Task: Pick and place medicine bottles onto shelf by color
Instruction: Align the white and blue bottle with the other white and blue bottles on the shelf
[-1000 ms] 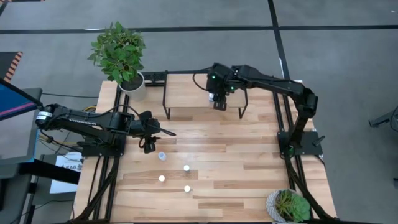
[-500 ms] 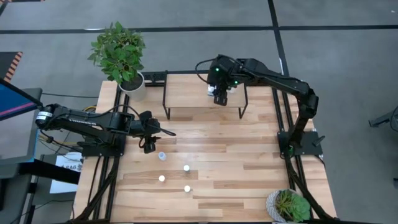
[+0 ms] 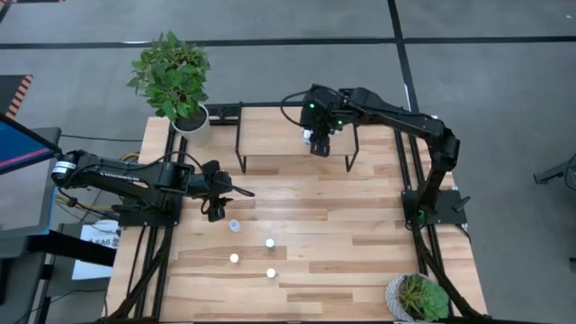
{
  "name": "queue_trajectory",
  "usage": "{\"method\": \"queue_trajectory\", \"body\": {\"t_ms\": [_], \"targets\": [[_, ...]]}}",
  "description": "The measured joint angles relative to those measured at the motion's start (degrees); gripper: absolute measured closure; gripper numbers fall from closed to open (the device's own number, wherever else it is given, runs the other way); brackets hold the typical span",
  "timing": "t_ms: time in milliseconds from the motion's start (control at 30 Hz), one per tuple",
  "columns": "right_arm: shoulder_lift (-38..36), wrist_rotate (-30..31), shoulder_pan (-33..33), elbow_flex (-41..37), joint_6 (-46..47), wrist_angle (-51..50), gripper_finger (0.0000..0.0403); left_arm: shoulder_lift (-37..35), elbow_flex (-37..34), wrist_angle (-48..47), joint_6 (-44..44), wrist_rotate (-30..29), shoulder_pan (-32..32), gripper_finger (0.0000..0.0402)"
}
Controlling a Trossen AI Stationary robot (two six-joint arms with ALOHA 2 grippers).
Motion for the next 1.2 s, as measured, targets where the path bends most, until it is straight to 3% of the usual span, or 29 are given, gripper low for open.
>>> {"method": "queue_trajectory", "body": {"t_ms": [867, 1200], "targets": [[2.5, 0.0, -1.8, 0.0, 0.8, 0.1, 0.0173, 0.0, 0.0, -0.5, -0.1, 0.1, 0.0, 0.0239], [2.5, 0.0, -1.6, 0.0, -1.0, -0.5, 0.0147, 0.0, 0.0, -0.5, 0.0, 0.0, 0.0, 0.0239]]}}
